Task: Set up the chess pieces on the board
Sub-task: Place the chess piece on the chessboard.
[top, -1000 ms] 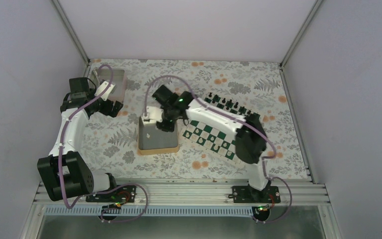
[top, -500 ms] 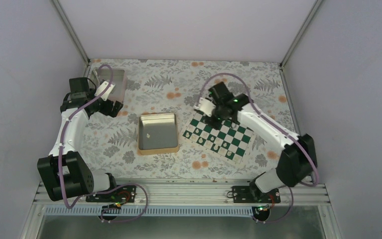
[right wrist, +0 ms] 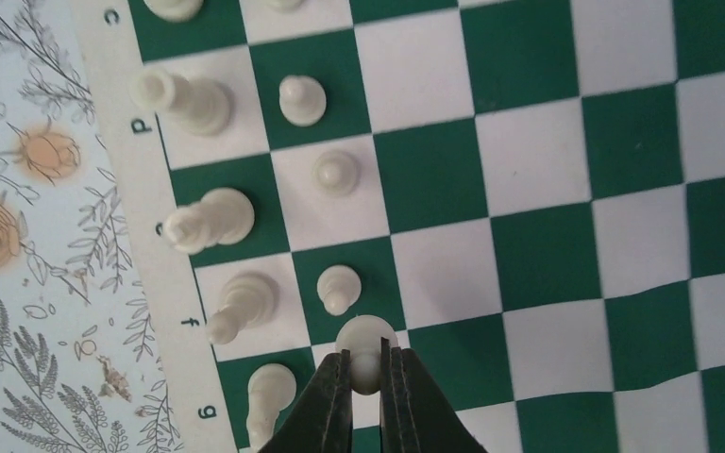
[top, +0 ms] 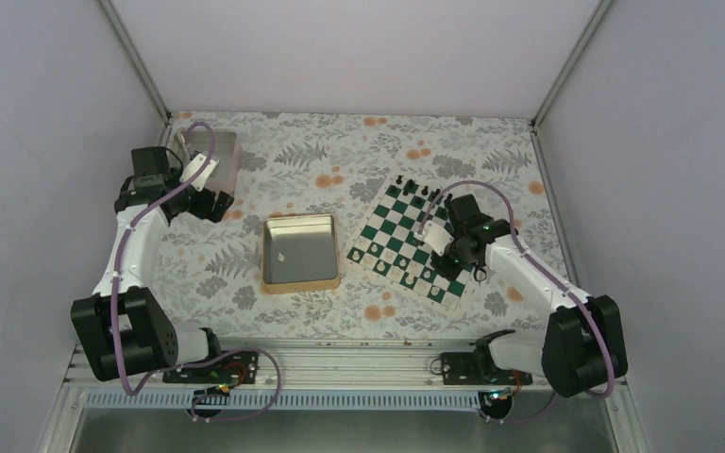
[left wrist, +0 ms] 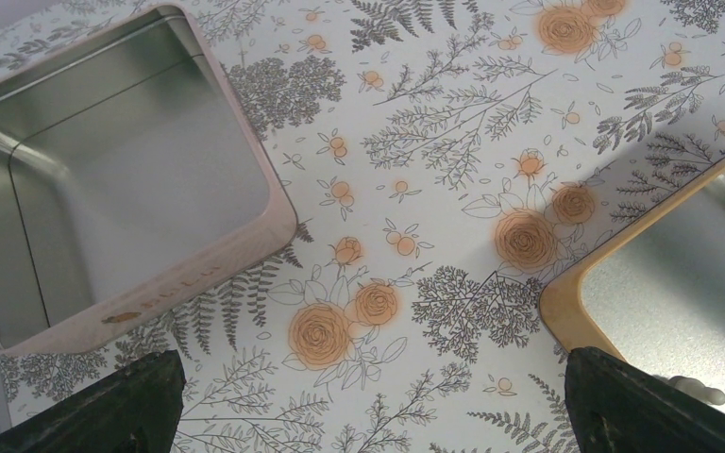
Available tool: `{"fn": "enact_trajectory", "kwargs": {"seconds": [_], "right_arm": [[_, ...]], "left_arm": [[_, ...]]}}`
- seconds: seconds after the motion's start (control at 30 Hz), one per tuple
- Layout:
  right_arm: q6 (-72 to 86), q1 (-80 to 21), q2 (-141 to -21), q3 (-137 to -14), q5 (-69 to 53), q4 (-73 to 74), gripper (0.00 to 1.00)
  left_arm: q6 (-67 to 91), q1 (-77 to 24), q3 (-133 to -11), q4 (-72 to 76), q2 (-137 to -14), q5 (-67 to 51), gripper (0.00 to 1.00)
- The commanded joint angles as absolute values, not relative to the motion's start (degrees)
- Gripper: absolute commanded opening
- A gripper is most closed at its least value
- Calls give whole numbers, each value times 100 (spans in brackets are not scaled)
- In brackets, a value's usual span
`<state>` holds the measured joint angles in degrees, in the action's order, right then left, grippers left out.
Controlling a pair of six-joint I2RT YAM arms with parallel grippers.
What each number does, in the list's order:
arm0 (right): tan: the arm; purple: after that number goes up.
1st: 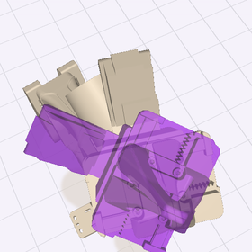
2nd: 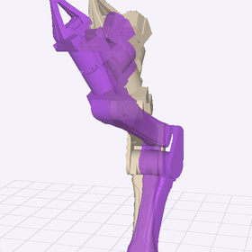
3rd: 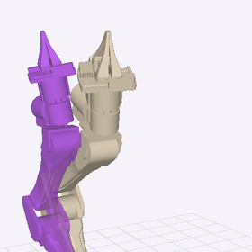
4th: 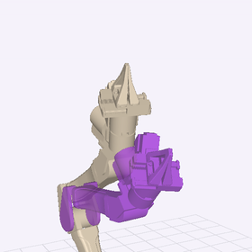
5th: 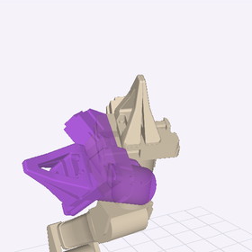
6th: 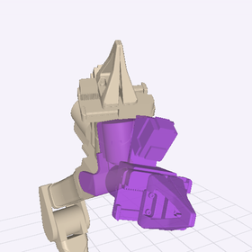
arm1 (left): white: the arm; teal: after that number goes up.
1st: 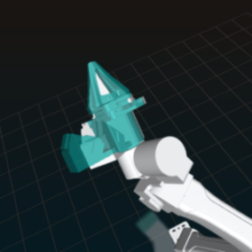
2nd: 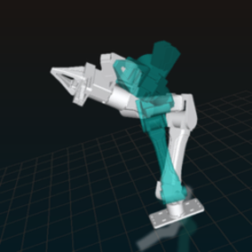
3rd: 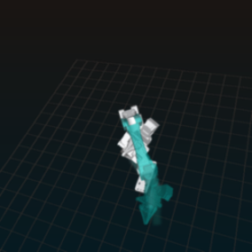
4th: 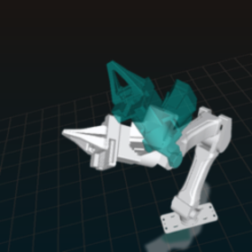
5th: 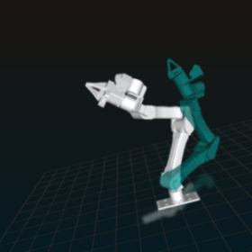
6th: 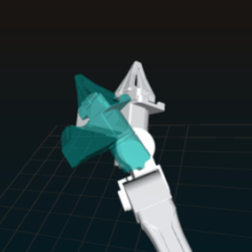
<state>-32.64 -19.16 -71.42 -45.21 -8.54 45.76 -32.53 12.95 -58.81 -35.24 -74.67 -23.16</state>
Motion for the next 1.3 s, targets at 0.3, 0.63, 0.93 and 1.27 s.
{"fn": "enact_trajectory", "kwargs": {"seconds": [0.3, 0.63, 0.93, 1.27], "right_arm": [[-3813, -1307, -6938, -3771, -1282, 4089, 7], [-3983, -1136, -6974, -3688, -1294, 4190, 8], [-4096, -1079, -7072, -3575, -1344, 4256, 8], [-4190, -1055, -7298, -3551, -1391, 4307, 8]], "left_arm": [[-3303, 1283, -5985, -3498, -7514, -2415, 100], [-3298, 1283, -5977, -3496, -7556, -2402, 100], [-3310, 1274, -5985, -3498, -7599, -2384, 100], [-3310, 1257, -5981, -3489, -7622, -2363, 100]]}}
